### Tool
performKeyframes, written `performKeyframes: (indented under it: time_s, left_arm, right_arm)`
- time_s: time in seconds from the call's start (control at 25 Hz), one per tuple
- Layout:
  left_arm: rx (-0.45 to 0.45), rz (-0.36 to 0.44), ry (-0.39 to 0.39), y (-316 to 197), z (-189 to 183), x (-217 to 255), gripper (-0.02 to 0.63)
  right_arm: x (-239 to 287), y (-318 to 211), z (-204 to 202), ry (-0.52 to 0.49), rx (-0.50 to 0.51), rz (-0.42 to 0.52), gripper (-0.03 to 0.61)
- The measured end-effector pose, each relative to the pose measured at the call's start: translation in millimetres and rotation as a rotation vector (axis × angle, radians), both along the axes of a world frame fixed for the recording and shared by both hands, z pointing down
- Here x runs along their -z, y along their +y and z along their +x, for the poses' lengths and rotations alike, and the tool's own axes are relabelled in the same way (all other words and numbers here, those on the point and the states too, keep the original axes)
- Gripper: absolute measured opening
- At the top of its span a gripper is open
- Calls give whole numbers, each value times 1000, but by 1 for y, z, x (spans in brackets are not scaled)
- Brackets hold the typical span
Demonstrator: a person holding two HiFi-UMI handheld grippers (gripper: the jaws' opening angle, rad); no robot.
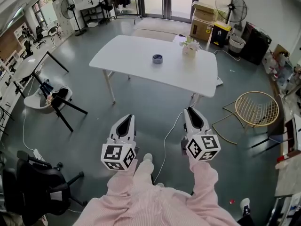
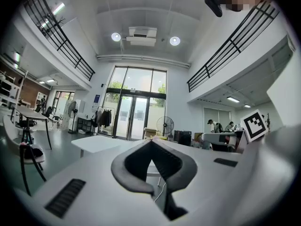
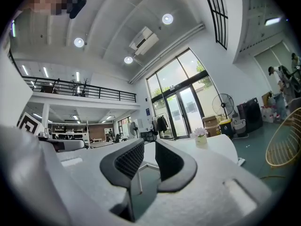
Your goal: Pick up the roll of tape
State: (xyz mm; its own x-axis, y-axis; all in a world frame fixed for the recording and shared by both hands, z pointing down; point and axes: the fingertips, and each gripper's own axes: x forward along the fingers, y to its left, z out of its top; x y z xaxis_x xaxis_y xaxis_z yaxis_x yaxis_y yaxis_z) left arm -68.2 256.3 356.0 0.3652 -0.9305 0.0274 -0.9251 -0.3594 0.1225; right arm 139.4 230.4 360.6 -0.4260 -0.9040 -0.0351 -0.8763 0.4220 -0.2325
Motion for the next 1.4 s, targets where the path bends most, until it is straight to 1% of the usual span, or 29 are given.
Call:
performKeyframes:
  time_s: [0.2, 0.4, 0.6, 0.88, 1.16, 1.4]
  left_arm:
    - [-15, -14, 11, -53, -23, -14, 0]
    - [-53, -27, 4, -115, -27, -17, 0]
    - [-83, -54, 3, -171, -40, -24, 0]
    - [-135, -85, 6, -243, -51, -37, 0]
    - [-155, -108, 19, -297, -58, -49, 0]
    - [-161, -133, 33, -327, -48, -58, 0]
  right_arm:
    - [-17, -47, -22, 5, -12, -16, 84]
    - [-21, -102, -31, -7, -30, -29, 109]
    - [-23, -153, -48, -10, -55, -40, 132]
    - [-33, -217, -59, -9, -100, -59, 141]
    - [-42, -266, -64, 0, -130, -70, 141]
    - [-49, -298, -50, 1, -139, -98, 141]
